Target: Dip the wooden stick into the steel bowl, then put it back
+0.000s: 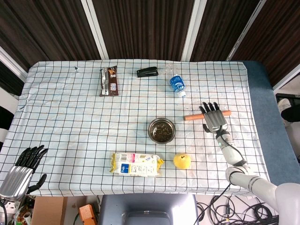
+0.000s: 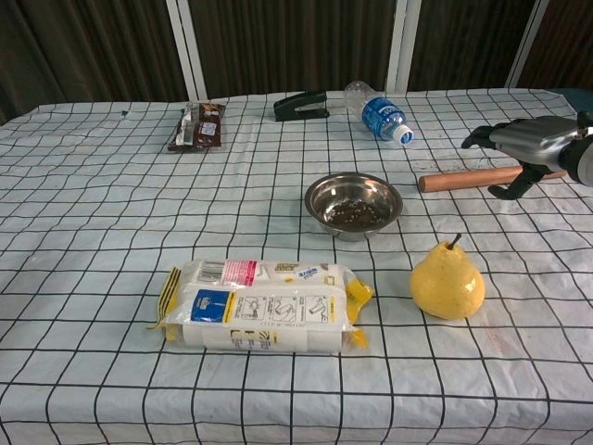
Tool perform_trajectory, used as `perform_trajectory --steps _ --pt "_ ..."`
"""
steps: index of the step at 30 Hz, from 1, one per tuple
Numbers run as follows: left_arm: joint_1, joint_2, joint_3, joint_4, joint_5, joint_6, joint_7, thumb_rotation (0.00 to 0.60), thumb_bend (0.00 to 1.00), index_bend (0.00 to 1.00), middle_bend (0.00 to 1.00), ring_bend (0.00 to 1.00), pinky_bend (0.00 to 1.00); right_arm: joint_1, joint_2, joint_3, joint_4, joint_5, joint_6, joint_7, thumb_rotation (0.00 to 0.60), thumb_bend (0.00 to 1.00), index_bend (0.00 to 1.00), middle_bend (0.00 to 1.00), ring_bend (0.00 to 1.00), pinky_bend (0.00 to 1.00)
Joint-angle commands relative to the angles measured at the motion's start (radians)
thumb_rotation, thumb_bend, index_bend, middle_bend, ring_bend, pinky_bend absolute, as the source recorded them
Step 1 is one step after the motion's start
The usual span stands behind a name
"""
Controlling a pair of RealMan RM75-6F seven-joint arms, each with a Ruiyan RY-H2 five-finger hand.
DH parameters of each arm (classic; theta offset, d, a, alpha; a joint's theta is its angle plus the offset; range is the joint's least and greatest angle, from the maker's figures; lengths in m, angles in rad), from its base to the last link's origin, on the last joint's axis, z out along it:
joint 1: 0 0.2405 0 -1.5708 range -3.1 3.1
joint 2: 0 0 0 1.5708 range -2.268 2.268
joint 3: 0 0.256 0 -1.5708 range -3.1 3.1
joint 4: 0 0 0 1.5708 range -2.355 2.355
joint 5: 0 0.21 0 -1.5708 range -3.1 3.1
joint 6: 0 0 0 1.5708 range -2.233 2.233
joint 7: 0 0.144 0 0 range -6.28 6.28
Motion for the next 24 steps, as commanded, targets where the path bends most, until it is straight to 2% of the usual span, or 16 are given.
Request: perform_trajectory --steps 1,6,10,15,24 --pt "0.000 0.000 -0.001 -0.001 -0.002 -0.001 0.001 0.600 0.40 0.00 0.02 0.00 0.00 0.004 -0.001 -0.005 0.007 0.004 -0.002 0.009 0.540 0.39 0.07 0.00 0.00 0.00" --pt "-0.005 -0.001 -0.002 -0.002 -0.007 -0.012 0.004 0.600 0.40 0.00 0.02 0.00 0.00 0.015 -0.017 -0.008 0.034 0.013 -0.006 0.026 0.544 0.39 0.11 0.01 0.00 0.00" --pt "-0.010 -0.002 -0.005 -0.005 -0.012 -0.020 0.004 0.600 0.40 0.00 0.02 0.00 0.00 0.034 -0.062 0.001 0.095 0.019 -0.006 0.057 0.600 0.39 0.20 0.10 0.00 0.02" --pt "-0.014 -0.002 -0.006 -0.008 -0.013 -0.025 0.000 0.600 0.40 0.00 0.02 0.00 0.00 0.055 -0.115 0.003 0.177 0.010 -0.004 0.096 0.600 0.39 0.31 0.19 0.03 0.10" --pt "-0.015 -0.001 -0.005 -0.007 -0.012 -0.024 -0.005 0.600 0.40 0.00 0.03 0.00 0.00 0.071 -0.161 0.000 0.253 0.013 -0.029 0.118 0.600 0.39 0.34 0.20 0.04 0.11"
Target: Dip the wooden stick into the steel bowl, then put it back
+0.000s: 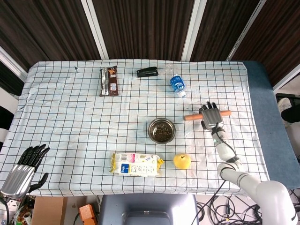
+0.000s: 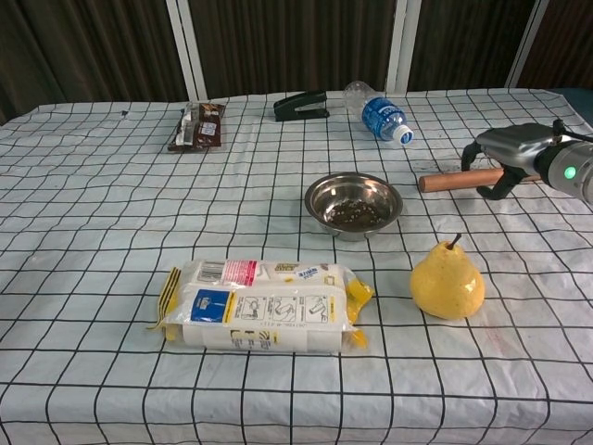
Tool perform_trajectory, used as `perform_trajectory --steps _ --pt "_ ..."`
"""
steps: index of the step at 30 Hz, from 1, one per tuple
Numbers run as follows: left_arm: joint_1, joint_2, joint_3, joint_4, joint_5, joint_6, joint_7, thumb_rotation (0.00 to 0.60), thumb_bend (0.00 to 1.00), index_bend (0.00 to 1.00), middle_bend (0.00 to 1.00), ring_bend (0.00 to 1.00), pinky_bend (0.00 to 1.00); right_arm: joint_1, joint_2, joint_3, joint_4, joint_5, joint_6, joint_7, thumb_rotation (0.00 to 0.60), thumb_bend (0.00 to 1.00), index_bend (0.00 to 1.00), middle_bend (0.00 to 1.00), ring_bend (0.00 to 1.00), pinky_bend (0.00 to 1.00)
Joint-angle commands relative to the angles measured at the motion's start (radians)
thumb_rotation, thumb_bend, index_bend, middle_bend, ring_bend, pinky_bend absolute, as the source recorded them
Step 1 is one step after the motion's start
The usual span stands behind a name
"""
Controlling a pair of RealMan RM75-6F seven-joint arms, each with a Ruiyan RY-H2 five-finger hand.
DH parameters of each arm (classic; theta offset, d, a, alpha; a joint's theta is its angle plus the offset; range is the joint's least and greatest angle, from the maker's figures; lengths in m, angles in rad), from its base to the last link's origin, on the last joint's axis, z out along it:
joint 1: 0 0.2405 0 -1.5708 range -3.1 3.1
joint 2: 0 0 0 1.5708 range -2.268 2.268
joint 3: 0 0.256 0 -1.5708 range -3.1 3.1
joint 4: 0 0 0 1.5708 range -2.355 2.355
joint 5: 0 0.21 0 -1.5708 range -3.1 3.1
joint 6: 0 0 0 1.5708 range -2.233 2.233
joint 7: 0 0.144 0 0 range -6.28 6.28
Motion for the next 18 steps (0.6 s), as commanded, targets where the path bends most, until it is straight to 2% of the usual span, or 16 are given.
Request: perform_trajectory --steps 1,10,18 --pt "0.000 0.000 0.000 -0.001 -0.001 -0.001 0.001 0.600 0.40 0.00 0.03 0.00 0.00 0.006 -0.017 -0.003 0.023 -0.001 -0.008 0.004 0.600 0.39 0.35 0.20 0.04 0.11" --pt "-0.001 0.000 -0.002 0.002 -0.007 -0.002 -0.004 0.600 0.40 0.00 0.03 0.00 0.00 0.014 -0.075 -0.006 0.115 -0.001 -0.002 -0.025 0.600 0.39 0.48 0.28 0.13 0.20" --pt "0.002 -0.002 -0.004 0.006 -0.006 0.008 -0.008 0.600 0.40 0.00 0.03 0.00 0.00 0.007 -0.076 0.008 0.113 -0.020 0.066 0.009 0.600 0.39 0.58 0.35 0.21 0.27"
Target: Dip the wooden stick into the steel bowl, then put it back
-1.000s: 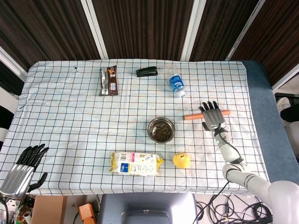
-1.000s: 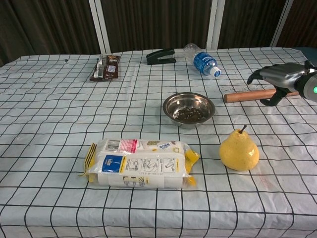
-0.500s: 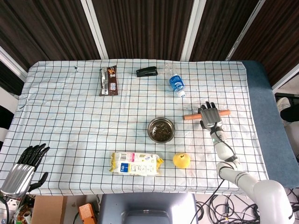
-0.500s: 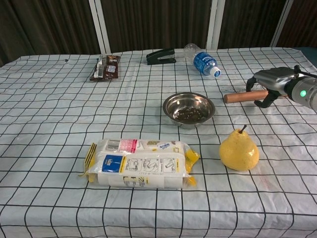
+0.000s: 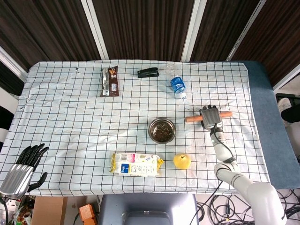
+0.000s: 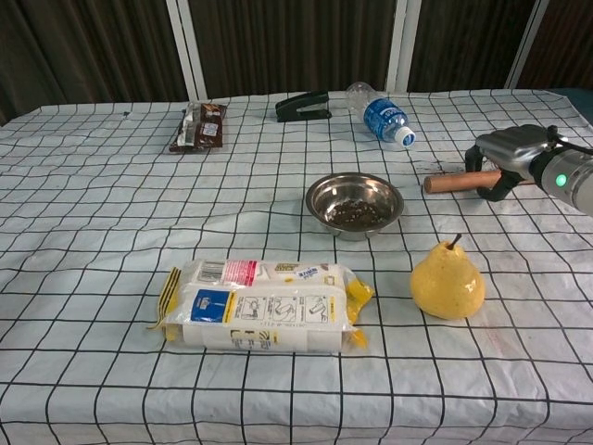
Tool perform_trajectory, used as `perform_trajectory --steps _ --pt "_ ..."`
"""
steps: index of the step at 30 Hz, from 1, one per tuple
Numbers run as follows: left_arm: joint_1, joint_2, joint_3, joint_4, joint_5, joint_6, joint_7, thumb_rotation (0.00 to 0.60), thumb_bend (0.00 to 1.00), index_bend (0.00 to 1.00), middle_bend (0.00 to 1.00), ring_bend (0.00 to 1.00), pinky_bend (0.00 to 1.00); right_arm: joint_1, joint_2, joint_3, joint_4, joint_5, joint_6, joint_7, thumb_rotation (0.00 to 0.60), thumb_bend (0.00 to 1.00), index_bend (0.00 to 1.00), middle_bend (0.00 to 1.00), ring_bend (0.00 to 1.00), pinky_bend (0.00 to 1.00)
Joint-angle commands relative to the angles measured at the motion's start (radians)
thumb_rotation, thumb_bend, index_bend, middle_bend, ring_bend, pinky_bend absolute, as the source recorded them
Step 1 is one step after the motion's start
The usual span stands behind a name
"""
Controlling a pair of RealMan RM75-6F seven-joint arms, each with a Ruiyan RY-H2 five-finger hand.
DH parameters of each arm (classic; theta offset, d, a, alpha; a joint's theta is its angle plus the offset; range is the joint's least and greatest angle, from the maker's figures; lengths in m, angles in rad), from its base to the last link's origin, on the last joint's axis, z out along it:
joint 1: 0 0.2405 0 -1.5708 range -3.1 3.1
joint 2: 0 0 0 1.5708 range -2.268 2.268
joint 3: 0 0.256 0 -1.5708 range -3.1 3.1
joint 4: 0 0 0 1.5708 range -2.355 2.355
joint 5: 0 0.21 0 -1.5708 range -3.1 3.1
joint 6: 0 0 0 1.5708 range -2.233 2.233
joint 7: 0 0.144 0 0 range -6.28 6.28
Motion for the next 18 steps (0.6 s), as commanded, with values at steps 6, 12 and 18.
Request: perform_trajectory --steps 6,12,18 --pt "0.001 -0.001 0.002 0.001 0.004 0.004 0.001 0.600 0.40 0.00 0.03 0.00 0.00 -0.025 0.039 0.016 -0.045 -0.038 0.100 0.090 0.600 0.39 0.63 0.39 0.26 0.32" --pt "0.001 -0.002 0.002 0.000 0.003 0.002 0.005 0.600 0.40 0.00 0.03 0.00 0.00 -0.068 0.078 0.037 -0.129 -0.075 0.208 0.281 0.600 0.39 0.74 0.47 0.36 0.39" --pt "-0.003 -0.005 0.003 -0.003 0.002 -0.009 0.015 0.600 0.40 0.00 0.03 0.00 0.00 -0.092 0.121 0.099 -0.220 -0.058 0.237 0.500 0.600 0.42 0.87 0.58 0.47 0.47"
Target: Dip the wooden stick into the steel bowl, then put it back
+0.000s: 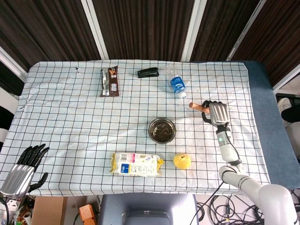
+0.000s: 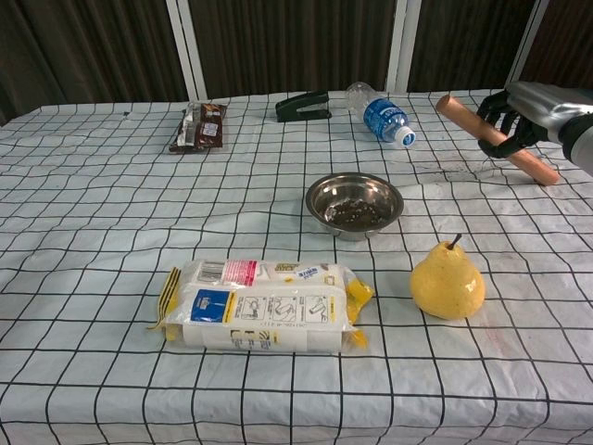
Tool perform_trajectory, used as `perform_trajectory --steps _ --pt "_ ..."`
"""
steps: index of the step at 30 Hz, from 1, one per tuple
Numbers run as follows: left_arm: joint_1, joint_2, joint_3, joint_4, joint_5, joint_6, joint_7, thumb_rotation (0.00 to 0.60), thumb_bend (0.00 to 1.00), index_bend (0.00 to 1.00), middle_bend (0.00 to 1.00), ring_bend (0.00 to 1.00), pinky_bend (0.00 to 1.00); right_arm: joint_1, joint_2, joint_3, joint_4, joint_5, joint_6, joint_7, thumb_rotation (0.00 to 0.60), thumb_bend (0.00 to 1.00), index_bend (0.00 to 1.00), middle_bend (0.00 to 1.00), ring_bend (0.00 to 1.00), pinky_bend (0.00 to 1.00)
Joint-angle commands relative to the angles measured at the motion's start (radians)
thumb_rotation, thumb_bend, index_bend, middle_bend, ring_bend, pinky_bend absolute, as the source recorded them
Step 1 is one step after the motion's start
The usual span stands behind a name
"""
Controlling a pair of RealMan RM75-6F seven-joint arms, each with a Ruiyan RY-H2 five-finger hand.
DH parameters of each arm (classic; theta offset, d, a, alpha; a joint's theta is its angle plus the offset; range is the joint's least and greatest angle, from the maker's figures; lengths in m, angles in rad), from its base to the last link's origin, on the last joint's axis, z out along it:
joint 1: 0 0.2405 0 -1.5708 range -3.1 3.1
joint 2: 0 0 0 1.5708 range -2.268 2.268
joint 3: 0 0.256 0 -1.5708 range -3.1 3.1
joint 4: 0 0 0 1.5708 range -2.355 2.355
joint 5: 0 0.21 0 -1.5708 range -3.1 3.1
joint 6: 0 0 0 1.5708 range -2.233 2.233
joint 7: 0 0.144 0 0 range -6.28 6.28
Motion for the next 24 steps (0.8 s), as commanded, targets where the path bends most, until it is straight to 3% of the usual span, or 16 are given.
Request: perform_trajectory --steps 1,9,13,19,24 --pt "-0.002 -0.001 0.001 -0.002 0.000 -0.004 0.005 0.600 0.40 0.00 0.03 0.00 0.00 -0.024 0.048 0.055 -0.091 0.014 0.019 0.145 0.600 0.43 0.88 0.59 0.48 0.48" --pt "-0.003 0.000 0.001 -0.006 -0.003 -0.009 0.006 0.600 0.40 0.00 0.03 0.00 0.00 -0.045 0.115 0.143 -0.244 0.100 -0.028 0.296 0.600 0.43 0.93 0.62 0.52 0.48" --pt "-0.004 0.000 0.002 -0.007 -0.002 -0.011 0.006 0.600 0.40 0.00 0.03 0.00 0.00 -0.081 0.133 0.178 -0.307 0.128 -0.032 0.429 0.600 0.43 0.93 0.62 0.52 0.48" --pt "-0.003 0.001 0.006 -0.010 0.001 -0.011 0.008 0.600 0.40 0.00 0.03 0.00 0.00 -0.154 0.115 0.153 -0.293 0.037 -0.003 0.754 0.600 0.43 0.90 0.62 0.52 0.48" --pt "-0.005 0.002 0.007 -0.012 0.001 -0.015 0.009 0.600 0.40 0.00 0.03 0.00 0.00 -0.172 0.091 0.119 -0.203 -0.021 -0.062 1.018 0.600 0.43 0.87 0.62 0.52 0.48"
